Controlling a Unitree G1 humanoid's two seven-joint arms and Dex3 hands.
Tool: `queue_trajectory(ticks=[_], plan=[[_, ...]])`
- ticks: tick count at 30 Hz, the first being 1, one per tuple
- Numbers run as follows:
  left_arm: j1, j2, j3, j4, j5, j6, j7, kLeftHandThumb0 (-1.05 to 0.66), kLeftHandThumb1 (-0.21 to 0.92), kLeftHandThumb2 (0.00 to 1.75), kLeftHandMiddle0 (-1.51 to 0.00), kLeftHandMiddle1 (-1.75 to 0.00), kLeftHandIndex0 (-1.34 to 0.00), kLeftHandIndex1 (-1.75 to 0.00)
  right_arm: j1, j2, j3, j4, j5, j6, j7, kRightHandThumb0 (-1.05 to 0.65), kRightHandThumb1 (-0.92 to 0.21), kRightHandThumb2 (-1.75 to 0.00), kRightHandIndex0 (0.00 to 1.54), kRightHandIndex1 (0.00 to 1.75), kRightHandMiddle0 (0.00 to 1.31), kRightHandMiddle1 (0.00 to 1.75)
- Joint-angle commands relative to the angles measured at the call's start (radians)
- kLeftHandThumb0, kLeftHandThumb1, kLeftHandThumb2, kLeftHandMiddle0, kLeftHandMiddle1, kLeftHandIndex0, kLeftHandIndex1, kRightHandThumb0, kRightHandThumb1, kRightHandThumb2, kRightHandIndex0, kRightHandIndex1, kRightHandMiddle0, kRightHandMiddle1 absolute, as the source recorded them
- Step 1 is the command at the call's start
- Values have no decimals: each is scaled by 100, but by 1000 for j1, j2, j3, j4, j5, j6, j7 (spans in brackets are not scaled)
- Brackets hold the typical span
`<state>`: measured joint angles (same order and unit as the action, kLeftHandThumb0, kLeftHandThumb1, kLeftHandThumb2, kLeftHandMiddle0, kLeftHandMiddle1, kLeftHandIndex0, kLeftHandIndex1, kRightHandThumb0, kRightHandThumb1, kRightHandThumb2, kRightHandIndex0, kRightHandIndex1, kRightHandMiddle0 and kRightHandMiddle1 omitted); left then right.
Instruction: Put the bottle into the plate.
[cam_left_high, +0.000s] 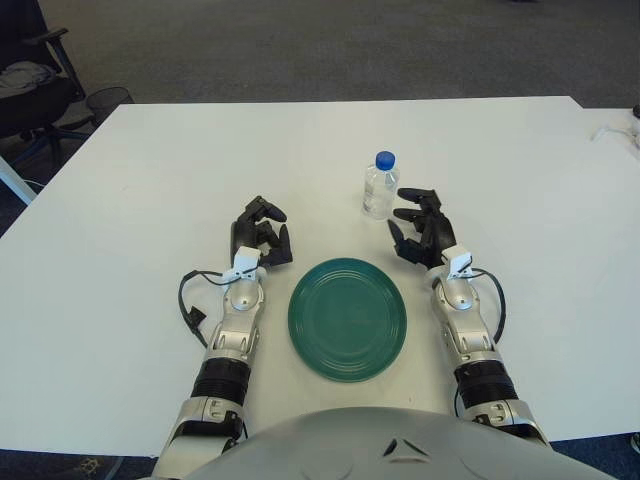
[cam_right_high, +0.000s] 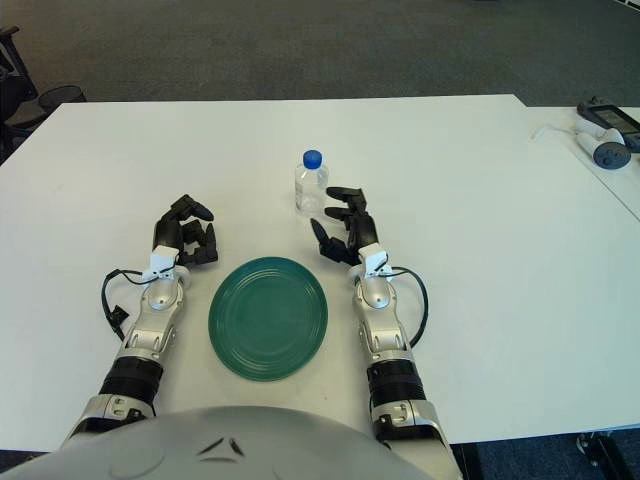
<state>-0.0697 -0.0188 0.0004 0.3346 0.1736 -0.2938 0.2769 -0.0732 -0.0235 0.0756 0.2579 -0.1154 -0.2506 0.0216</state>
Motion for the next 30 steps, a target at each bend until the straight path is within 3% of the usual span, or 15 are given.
queue_trajectory(ticks=[1,9,18,30], plan=[[22,3,-1,15,1,21,-9,-53,16,151,-128,-175,-74,-175,-7,-57,26,-7,-56,8,23,-99,-72,-24,0,7,0,5],[25,2,4,27,-25,-13,-27,-52,19,148,-124,-175,-71,-175,-22,-109,69,28,-151,-68,-4,-104,-81,-7,0,0,0,0],[22,-1,0,33,-6,-14,-12,-51,20,146,-126,-175,-70,-175,-43,-115,68,81,-143,-127,-12,-105,-81,-4,0,0,0,0],[28,-7,-2,24,16,3,12,-52,19,147,-127,-175,-71,-175,-65,-102,54,115,-113,-126,-13,-105,-77,-1,0,0,0,0]])
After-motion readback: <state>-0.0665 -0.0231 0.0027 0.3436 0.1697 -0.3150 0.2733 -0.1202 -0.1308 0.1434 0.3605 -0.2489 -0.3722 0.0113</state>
